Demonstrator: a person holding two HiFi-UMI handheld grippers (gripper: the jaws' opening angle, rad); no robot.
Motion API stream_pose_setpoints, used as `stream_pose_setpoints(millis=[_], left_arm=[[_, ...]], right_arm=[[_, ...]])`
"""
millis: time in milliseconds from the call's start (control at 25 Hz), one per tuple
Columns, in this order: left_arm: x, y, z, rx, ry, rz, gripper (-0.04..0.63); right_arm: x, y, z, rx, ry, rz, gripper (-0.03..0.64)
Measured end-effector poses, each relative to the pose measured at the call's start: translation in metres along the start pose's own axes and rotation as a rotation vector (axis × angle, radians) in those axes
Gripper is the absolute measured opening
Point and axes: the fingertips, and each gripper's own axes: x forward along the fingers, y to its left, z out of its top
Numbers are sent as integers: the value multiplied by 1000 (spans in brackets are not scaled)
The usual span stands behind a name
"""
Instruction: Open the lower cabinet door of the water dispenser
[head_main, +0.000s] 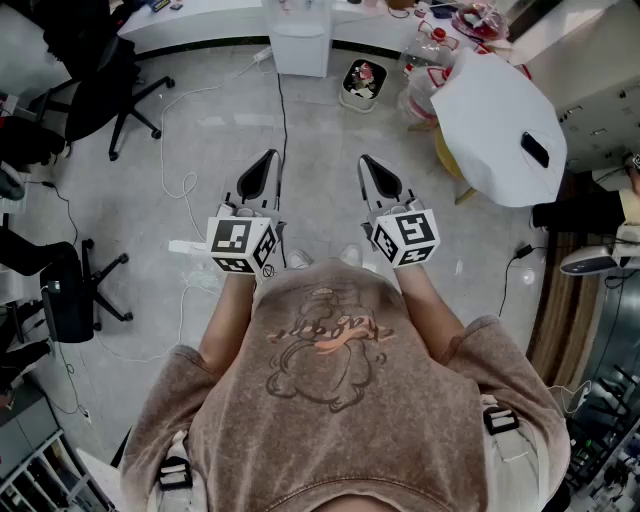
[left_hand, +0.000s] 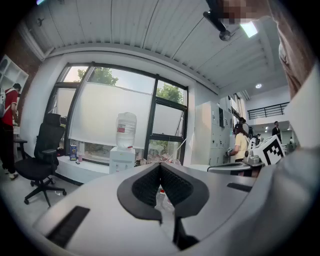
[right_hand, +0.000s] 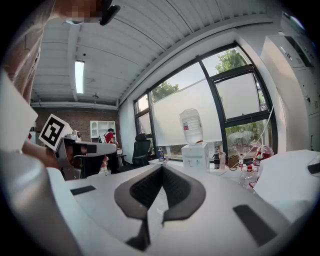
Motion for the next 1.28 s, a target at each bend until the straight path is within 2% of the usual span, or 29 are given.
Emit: stream_pose_setpoints(millis=[360,680,1000,1280], left_arm=[[-6,22,-8,48,27,-51,12],[4,45,-10,27,27,-69,12],[53,71,-5,17,5,-68,12],[134,105,14,23,10,-55,12]], right_arm=[[7,14,-10,39,-34,-68,5],[13,15,-21,31,-16,-106,5],[61,-15,-18,20,-14,-104,5],[138,-70,7,21,-11,-78,6]])
